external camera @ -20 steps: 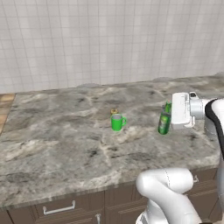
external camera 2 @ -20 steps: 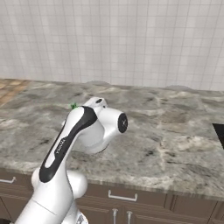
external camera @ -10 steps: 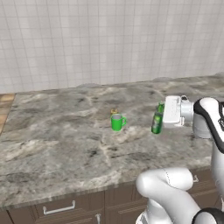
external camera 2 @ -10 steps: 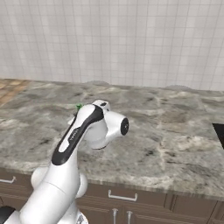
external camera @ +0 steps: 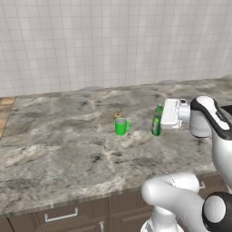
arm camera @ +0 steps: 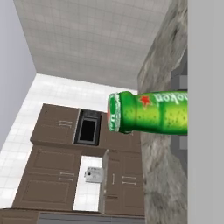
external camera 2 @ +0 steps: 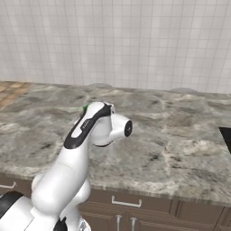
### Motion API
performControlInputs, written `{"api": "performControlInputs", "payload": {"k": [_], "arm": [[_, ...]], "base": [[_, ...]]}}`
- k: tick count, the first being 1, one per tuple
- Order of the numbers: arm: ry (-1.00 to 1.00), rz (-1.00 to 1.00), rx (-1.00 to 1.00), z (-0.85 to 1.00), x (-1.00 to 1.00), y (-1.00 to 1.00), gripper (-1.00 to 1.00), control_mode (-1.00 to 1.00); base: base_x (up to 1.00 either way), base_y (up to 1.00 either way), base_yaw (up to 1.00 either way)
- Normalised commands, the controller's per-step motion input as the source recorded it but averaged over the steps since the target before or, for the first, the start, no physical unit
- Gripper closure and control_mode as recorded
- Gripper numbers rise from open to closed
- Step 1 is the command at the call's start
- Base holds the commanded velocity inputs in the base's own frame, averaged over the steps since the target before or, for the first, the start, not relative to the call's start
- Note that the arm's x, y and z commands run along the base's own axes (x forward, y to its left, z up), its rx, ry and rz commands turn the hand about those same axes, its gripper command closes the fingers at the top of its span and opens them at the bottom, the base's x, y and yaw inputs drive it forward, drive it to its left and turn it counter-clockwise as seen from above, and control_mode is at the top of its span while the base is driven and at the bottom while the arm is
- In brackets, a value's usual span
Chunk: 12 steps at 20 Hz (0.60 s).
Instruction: Open the cabinet directly in front. Then move the beer and the mug to the dining counter with the candle on it.
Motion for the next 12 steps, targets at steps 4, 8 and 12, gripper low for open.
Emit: {"api": "performControlInputs", "payload": {"k": [4, 8, 12], "arm": [[0.00, 0.00, 0.00, -0.14, 0.48, 0.00, 1.00, -1.00], [0.00, 0.00, 0.00, -0.22, 0.44, 0.00, 1.00, -1.00], [0.00, 0.00, 0.00, -0.32, 0.39, 0.00, 1.00, -1.00]], "base": [[0.00, 0.00, 0.00], [0.00, 0.00, 0.00], [0.00, 0.00, 0.00]]}}
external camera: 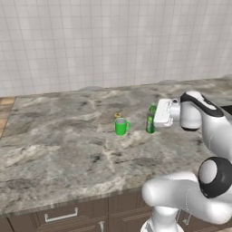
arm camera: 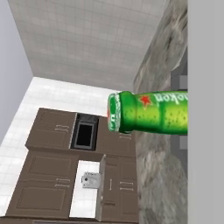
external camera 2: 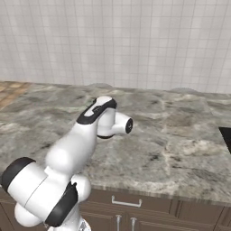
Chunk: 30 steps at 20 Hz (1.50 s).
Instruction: Open the cabinet directly in front. Then move the beer and the mug to the dining counter with the candle on it.
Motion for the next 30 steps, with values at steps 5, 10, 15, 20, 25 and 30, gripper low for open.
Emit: {"api": "performControlInputs", "payload": {"k": [5, 10, 15, 20, 25, 30], "arm": [[0.00, 0.00, 0.00, -0.32, 0.39, 0.00, 1.00, -1.00], [0.00, 0.00, 0.00, -0.27, 0.44, -0.01, 1.00, -1.00], [0.00, 0.00, 0.00, -0.25, 0.41, -0.06, 1.00, -1.00], [0.00, 0.00, 0.00, -0.27, 0.31, -0.12, 1.00, -1.00], [0.00, 0.00, 0.00, -0.31, 0.30, -0.05, 1.00, -1.00], [0.00, 0.00, 0.00, -0.28, 0.36, -0.02, 1.00, -1.00]], "base": [[0.00, 0.00, 0.00], [0.00, 0.00, 0.00], [0.00, 0.00, 0.00], [0.00, 0.00, 0.00], [0.00, 0.00, 0.00], [0.00, 0.00, 0.00]]}}
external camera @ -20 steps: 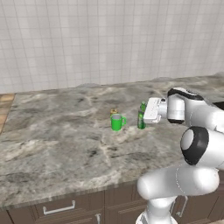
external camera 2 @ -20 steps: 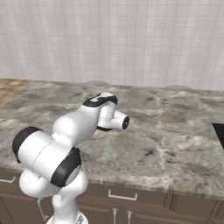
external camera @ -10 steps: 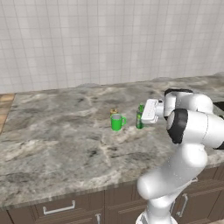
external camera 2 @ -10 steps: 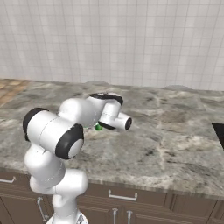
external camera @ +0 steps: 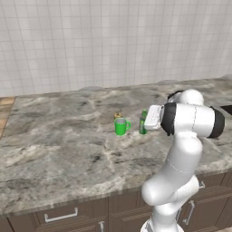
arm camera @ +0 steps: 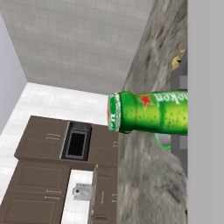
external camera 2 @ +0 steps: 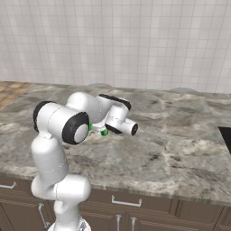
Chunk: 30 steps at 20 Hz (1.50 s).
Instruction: Open the cabinet directly in front. Then move the beer and the mug to the dining counter with the candle on it.
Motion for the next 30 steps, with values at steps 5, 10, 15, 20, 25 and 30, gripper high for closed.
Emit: {"api": "performControlInputs", "payload": {"k": [5, 10, 15, 20, 25, 30], "arm": [[0.00, 0.00, 0.00, -0.27, 0.38, 0.00, 1.00, -1.00], [0.00, 0.00, 0.00, -0.24, 0.38, -0.01, 1.00, -1.00], [0.00, 0.00, 0.00, -0.27, 0.31, -0.03, 1.00, -1.00], [0.00, 0.00, 0.00, -0.26, 0.07, -0.09, -1.00, -1.00], [0.00, 0.00, 0.00, -0.21, -0.01, -0.15, -1.00, -1.00], [-0.01, 0.00, 0.00, -0.16, -0.10, -0.01, -1.00, -1.00]], "base": [[0.00, 0.00, 0.00], [0.00, 0.00, 0.00], [0.00, 0.00, 0.00], [0.00, 0.00, 0.00], [0.00, 0.00, 0.00], [0.00, 0.00, 0.00]]}}
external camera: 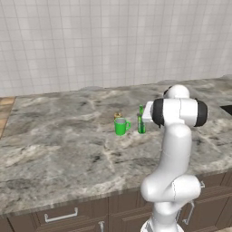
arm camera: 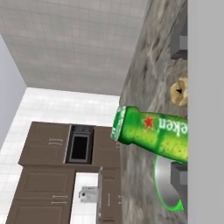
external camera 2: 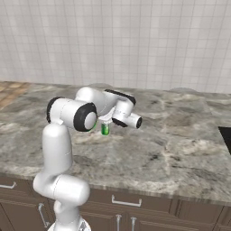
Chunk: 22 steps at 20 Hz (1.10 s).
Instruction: Open the cabinet directly in front. Then move the beer and the mug to the dining counter with the candle on it.
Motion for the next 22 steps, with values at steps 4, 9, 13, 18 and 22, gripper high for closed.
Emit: {"api": "performControlInputs", "payload": {"k": [4, 9, 13, 18, 22], "arm": [[0.00, 0.00, 0.00, -0.03, -0.18, 0.00, -1.00, -1.00], [0.00, 0.00, 0.00, 0.01, -0.16, 0.00, -1.00, -1.00], [0.00, 0.00, 0.00, 0.21, -0.20, 0.00, -1.00, -1.00], [0.00, 0.00, 0.00, 0.40, -0.16, 0.00, -1.00, -1.00], [0.00, 0.00, 0.00, 0.46, -0.22, 0.00, -1.00, -1.00]], "base": [[0.00, 0.00, 0.00], [0.00, 0.00, 0.00], [0.00, 0.00, 0.00], [0.00, 0.00, 0.00], [0.00, 0.00, 0.00]]}}
